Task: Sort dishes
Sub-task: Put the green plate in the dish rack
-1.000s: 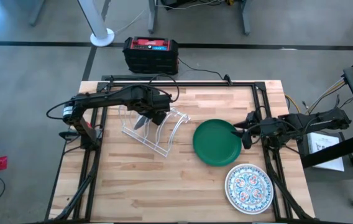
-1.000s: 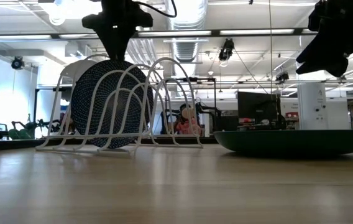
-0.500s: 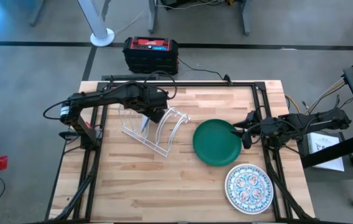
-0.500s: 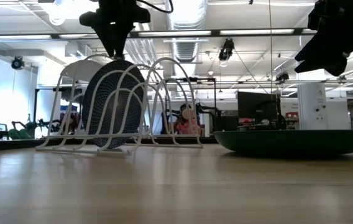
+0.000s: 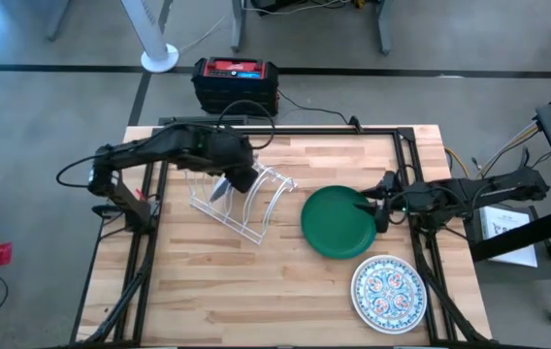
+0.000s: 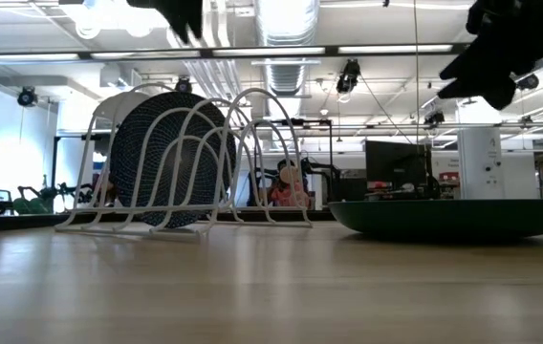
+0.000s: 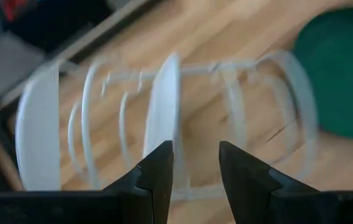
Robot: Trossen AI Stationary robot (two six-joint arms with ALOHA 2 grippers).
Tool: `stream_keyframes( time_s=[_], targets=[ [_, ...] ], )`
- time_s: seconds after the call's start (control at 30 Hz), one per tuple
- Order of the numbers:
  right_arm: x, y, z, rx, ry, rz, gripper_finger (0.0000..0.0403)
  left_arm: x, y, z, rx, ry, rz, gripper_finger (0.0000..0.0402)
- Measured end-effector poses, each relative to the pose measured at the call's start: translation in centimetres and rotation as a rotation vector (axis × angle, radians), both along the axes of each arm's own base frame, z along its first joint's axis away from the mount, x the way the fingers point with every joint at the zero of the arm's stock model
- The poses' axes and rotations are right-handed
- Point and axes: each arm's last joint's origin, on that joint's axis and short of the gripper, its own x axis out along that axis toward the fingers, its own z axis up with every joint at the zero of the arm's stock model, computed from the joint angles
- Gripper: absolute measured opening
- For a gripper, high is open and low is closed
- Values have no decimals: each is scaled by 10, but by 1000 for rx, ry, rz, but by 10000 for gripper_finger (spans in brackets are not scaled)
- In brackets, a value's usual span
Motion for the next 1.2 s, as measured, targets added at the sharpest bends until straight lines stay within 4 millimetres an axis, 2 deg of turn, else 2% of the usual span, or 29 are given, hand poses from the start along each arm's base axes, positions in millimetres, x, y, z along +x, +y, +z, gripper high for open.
stream_keyframes(
  time_s=[0.1,0.23,0.4,0.53,0.73,1.0,1.2],
  targets=[
    [13,3,0,-34,-22,19,179,-3,-21,21,88,-93,-56,119],
    [32,6,-2,-94,-20,46,161,-8,-56,36,183,-171,-124,119],
    [58,6,0,-138,-10,41,128,-10,-92,36,256,-231,-201,119],
    [77,4,3,-139,33,45,95,-9,-106,32,336,-241,-209,119],
    [103,-3,3,-170,88,36,46,-2,-121,13,444,-166,-247,119],
    [133,-22,3,-176,117,66,2,2,-130,-31,522,-52,-226,119],
    [155,-43,-1,-159,115,97,1,-7,-135,-35,595,-80,-190,119]
  ],
)
